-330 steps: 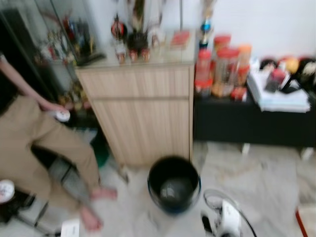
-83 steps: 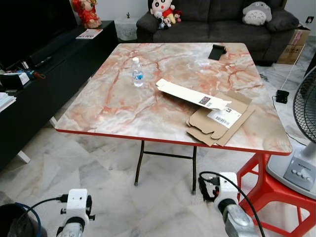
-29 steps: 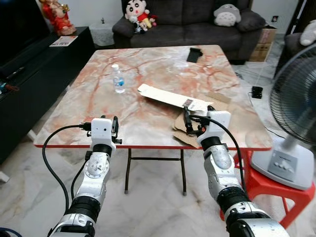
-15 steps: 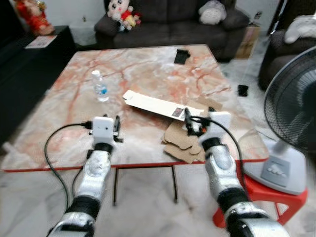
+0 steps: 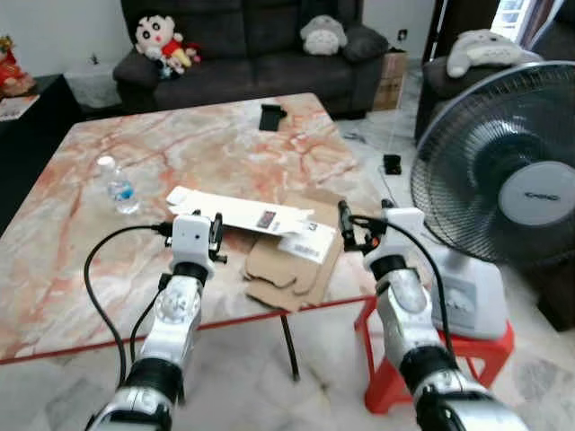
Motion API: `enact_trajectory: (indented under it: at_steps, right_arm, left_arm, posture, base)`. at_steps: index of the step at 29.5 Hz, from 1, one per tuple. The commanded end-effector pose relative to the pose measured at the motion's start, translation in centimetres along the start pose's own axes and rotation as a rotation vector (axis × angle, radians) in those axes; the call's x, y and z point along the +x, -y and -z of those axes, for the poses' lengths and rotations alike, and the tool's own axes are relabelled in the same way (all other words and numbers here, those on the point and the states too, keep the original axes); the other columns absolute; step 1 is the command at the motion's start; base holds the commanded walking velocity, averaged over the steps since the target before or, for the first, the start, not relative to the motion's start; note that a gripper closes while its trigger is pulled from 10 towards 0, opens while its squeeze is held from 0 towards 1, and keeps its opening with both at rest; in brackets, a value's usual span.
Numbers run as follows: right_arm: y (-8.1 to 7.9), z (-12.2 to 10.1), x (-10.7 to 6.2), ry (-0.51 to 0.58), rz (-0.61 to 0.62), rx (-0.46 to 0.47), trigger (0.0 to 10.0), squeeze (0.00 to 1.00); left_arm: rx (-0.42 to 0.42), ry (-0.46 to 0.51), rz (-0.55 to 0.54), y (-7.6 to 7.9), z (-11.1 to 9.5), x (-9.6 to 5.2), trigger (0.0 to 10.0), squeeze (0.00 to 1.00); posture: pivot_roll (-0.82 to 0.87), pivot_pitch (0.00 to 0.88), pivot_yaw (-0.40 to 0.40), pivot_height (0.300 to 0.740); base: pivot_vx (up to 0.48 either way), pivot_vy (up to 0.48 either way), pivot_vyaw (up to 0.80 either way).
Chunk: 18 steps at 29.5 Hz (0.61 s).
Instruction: Picking trash to rubbish bin
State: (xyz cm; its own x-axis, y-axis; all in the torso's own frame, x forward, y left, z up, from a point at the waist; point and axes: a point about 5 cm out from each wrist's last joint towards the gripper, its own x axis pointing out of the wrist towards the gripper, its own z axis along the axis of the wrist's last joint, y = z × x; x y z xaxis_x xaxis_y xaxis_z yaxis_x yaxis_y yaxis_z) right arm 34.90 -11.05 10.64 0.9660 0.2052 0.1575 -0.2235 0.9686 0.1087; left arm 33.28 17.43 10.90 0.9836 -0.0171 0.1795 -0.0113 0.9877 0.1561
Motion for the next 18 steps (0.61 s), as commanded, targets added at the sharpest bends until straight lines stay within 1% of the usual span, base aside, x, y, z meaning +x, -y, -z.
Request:
enact_trajectory:
  at_steps: [1,9,16,18]
  right_arm:
    - [0.03,-0.41,0.28,0.013,-0.009,-0.014,10.0,0.00]
    - [-0.04,-0.43,0.29,0.012,-0.018,-0.027,10.0,0.00]
    - [-0.02,-0.39,0.28,0.010,-0.017,-0.018,10.0,0.00]
    - [-0.08,-0.35,0.25,0.009,-0.018,-0.018,10.0,0.00]
  left_arm:
    - [-0.010,0.013,-0.008,-0.18,-0.45,0.27,10.0,0.00]
    - [-0.006,0.018,-0.004,-0.13,-0.64,0.37,10.0,0.00]
    - [0.010,0.030,0.007,-0.10,-0.90,0.41,10.0,0.00]
    - [0.048,0.048,0.059,0.11,-1.10,0.11,10.0,0.00]
  posture:
    - [0.05,0.000,0.065,0.740]
    - [0.06,0.000,0.063,0.740]
    - [0.05,0.000,0.062,0.740]
    - [0.06,0.000,0.066,0.740]
  base:
    - [0.360,0.000,0.00]
    - [0.366,0.000,0.00]
    - [0.365,0.000,0.00]
    - [0.000,0.000,0.00]
